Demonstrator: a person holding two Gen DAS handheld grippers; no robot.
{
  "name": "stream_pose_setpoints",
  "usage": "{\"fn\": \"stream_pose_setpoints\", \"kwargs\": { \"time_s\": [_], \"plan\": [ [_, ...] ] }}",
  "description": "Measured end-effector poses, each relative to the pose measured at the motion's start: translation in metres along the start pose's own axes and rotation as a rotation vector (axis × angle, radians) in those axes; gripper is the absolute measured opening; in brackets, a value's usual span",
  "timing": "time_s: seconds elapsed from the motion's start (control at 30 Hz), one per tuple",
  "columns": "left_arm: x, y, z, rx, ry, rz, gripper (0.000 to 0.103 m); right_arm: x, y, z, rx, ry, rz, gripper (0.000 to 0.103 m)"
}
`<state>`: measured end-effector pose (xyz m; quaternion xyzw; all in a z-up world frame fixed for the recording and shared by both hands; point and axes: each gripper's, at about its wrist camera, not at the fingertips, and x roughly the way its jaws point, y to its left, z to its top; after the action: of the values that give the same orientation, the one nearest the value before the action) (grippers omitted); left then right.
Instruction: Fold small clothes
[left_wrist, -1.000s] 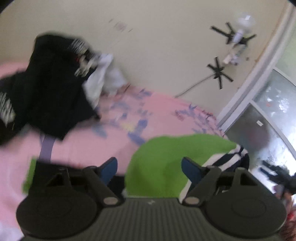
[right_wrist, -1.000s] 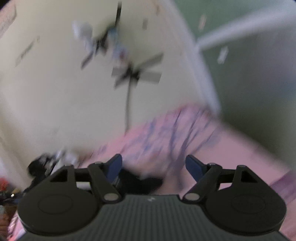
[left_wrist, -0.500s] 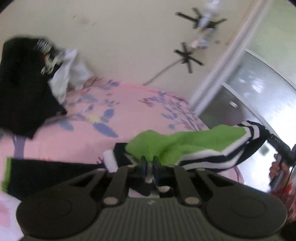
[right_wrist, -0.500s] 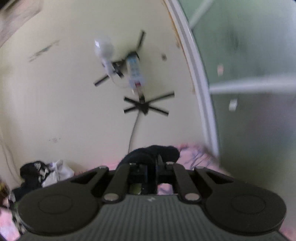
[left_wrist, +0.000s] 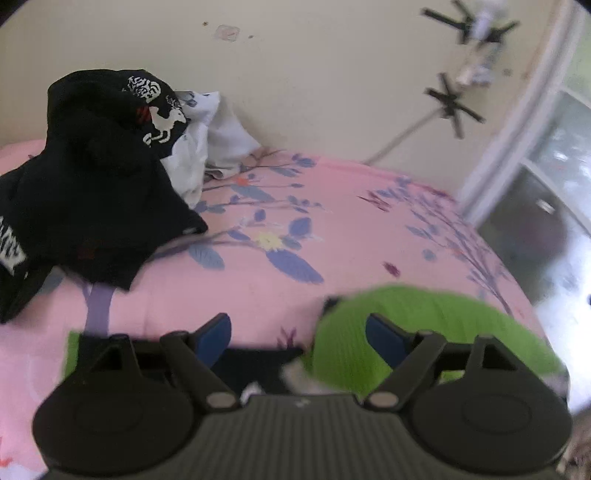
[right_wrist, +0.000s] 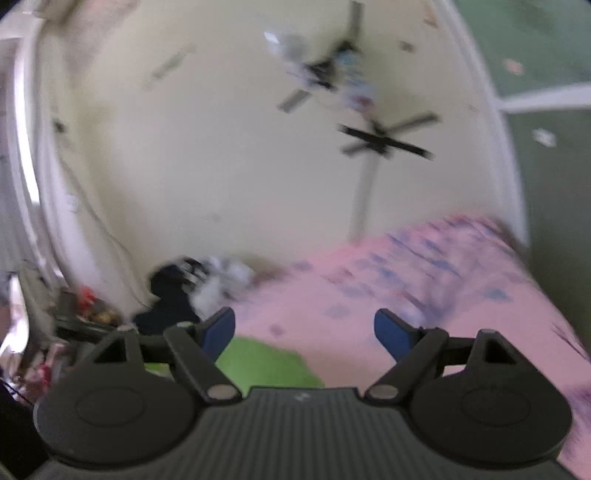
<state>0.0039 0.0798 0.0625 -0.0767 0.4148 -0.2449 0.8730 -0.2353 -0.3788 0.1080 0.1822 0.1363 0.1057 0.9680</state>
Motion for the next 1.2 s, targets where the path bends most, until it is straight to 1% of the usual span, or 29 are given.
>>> {"fn": "stream_pose_setpoints", "kwargs": {
  "time_s": [0.03,0.1,0.17,0.23,0.27,0.3,0.33,0.37,0.43,0.47,0.53,0.57,0.63,0.67,0.73,0.77,0.8,0.83,0.87,0.9,0.93,0.97,1.0,1.03,1.07,1.1,1.13,1.17,1.2],
  "plan": [
    [0.008,-0.005,0.013,-0.028,-0.011,0.008,0.083,0.015,0.003,0.003,0.03,-0.011,0.03,0.082],
    [0.024,-0.015,0.047,-0.104,-0.041,0.028,0.081,0.055,0.013,-0.004,0.11,-0.03,0.112,0.08],
    [0.035,-0.028,0.093,-0.2,-0.13,0.019,0.08,0.09,0.029,-0.016,0.143,-0.028,0.151,0.074],
    [0.034,-0.039,0.127,-0.293,-0.215,-0.002,0.08,0.114,0.054,-0.03,0.152,-0.053,0.123,0.074],
    [0.031,-0.045,0.142,-0.337,-0.254,-0.041,0.08,0.124,0.06,-0.035,0.155,-0.063,0.105,0.074],
    [0.028,-0.051,0.15,-0.347,-0.282,-0.072,0.08,0.13,0.067,-0.038,0.153,-0.062,0.088,0.074],
    [0.021,-0.06,0.156,-0.322,-0.309,-0.091,0.081,0.133,0.073,-0.039,0.137,-0.043,0.066,0.074],
    [0.015,-0.07,0.157,-0.277,-0.326,-0.084,0.082,0.133,0.078,-0.037,0.097,-0.011,0.038,0.073],
    [0.003,-0.087,0.144,-0.102,-0.34,-0.043,0.087,0.117,0.068,-0.03,0.025,0.007,-0.019,0.071],
    [0.001,-0.091,0.136,-0.035,-0.338,-0.018,0.089,0.113,0.059,-0.026,0.013,0.015,-0.05,0.07],
    [0.003,-0.087,0.107,0.088,-0.269,0.035,0.091,0.11,0.035,-0.019,0.024,0.08,-0.104,0.064],
    [0.007,-0.082,0.093,0.123,-0.221,0.05,0.091,0.112,0.023,-0.018,0.027,0.115,-0.13,0.061],
    [0.017,-0.061,0.063,0.148,-0.119,0.056,0.091,0.115,0.001,-0.023,0.055,0.175,-0.186,0.062],
    [0.021,-0.051,0.052,0.138,-0.07,0.038,0.091,0.119,-0.007,-0.029,0.087,0.209,-0.186,0.062],
    [0.029,-0.029,0.03,0.086,0.038,-0.033,0.092,0.125,-0.011,-0.047,0.137,0.261,-0.109,0.06],
    [0.032,-0.025,0.02,0.069,0.073,-0.069,0.091,0.129,-0.006,-0.056,0.131,0.304,-0.043,0.048],
    [0.035,-0.025,0.007,0.077,0.11,-0.106,0.077,0.134,0.004,-0.067,0.12,0.372,0.045,0.041],
    [0.036,-0.028,-0.004,0.11,0.148,-0.136,0.035,0.135,0.014,-0.076,0.096,0.417,0.111,0.043],
    [0.036,-0.035,-0.016,0.161,0.208,-0.19,0.017,0.131,0.03,-0.087,0.025,0.454,0.176,0.044],
    [0.032,-0.041,-0.027,0.202,0.238,-0.234,0.01,0.124,0.042,-0.095,-0.038,0.476,0.208,0.048],
    [0.023,-0.045,-0.039,0.242,0.239,-0.267,0.01,0.118,0.05,-0.103,-0.067,0.504,0.231,0.049],
    [0.013,-0.048,-0.05,0.284,0.239,-0.274,0.01,0.112,0.053,-0.108,-0.068,0.521,0.247,0.052],
    [0.001,-0.051,-0.06,0.334,0.238,-0.272,0.01,0.101,0.055,-0.109,-0.07,0.518,0.259,0.052],
    [-0.008,-0.05,-0.064,0.357,0.228,-0.268,0.011,0.091,0.054,-0.107,-0.069,0.513,0.274,0.052],
    [-0.019,-0.046,-0.064,0.361,0.207,-0.263,0.012,0.081,0.052,-0.102,-0.067,0.501,0.287,0.055],
    [-0.03,-0.037,-0.057,0.342,0.171,-0.254,0.016,0.068,0.048,-0.093,-0.07,0.464,0.292,0.061],
    [-0.037,-0.031,-0.049,0.313,0.125,-0.235,0.026,0.058,0.045,-0.085,-0.073,0.41,0.283,0.065],
    [-0.043,-0.023,-0.039,0.28,0.068,-0.198,0.035,0.048,0.039,-0.079,-0.068,0.347,0.266,0.071],
    [-0.046,-0.018,-0.032,0.256,0.024,-0.16,0.058,0.043,0.032,-0.072,-0.051,0.287,0.243,0.075]
  ]
}}
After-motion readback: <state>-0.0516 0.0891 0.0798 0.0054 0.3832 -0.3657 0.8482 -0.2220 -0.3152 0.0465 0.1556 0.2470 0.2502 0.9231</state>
